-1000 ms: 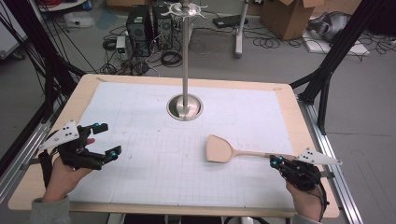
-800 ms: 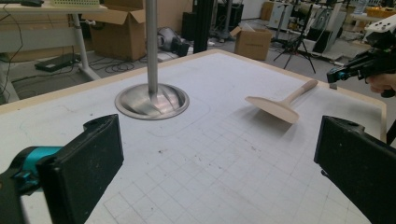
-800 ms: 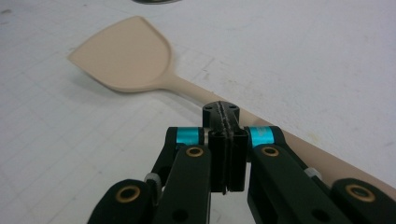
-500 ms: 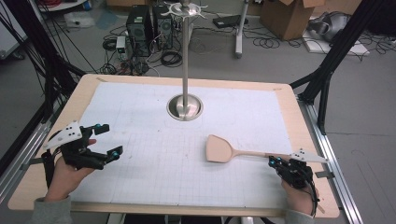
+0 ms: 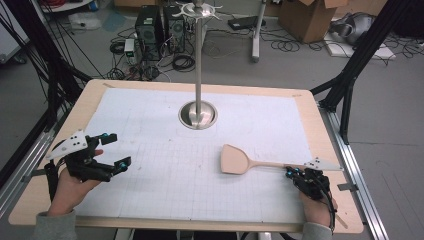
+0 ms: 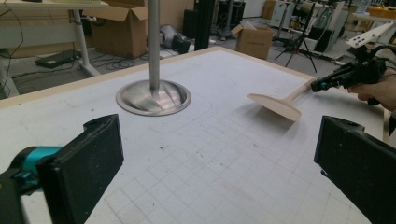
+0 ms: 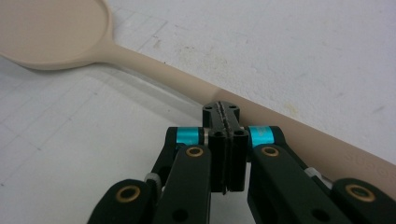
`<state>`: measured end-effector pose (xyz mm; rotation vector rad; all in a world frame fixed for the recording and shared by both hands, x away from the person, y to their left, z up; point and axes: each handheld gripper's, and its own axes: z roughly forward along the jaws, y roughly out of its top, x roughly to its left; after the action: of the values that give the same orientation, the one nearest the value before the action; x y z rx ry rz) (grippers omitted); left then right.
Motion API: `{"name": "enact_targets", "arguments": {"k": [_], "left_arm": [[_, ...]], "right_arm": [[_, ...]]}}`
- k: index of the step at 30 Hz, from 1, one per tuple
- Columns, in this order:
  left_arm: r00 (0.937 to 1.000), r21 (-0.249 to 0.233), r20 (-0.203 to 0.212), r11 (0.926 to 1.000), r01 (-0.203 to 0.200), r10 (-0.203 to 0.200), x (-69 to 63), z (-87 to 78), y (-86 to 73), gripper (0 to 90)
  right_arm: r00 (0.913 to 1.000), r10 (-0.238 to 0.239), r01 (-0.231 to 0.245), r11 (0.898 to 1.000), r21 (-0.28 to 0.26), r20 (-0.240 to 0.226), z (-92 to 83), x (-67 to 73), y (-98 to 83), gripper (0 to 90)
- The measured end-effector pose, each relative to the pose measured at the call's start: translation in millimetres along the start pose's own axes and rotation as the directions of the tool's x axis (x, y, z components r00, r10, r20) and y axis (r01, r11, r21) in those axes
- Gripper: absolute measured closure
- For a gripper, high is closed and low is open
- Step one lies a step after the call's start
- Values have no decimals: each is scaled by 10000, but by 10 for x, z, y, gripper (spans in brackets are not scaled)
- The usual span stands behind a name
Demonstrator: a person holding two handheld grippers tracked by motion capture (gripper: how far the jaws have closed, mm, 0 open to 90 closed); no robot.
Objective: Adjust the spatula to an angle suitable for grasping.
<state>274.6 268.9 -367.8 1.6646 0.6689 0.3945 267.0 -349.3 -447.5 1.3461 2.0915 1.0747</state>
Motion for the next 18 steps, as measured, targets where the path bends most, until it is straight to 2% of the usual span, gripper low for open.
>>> {"name": "enact_targets", "arguments": {"k": [3, 9, 18], "left_arm": [[10000, 13, -11, 10000, 9, -9, 3, -18, -10, 18], [10000, 26, -23, 10000, 85, -85, 12, -33, -23, 18], [9998, 39, -43, 9998, 199, -198, 30, -26, -49, 18]], "right_arm": [[9998, 182, -182, 9998, 95, 71, 11, -54, -23, 900], [9997, 217, -220, 9994, 271, 114, 31, -73, -13, 900], [9997, -149, 144, 9996, 238, 190, 69, -106, 26, 900]]}}
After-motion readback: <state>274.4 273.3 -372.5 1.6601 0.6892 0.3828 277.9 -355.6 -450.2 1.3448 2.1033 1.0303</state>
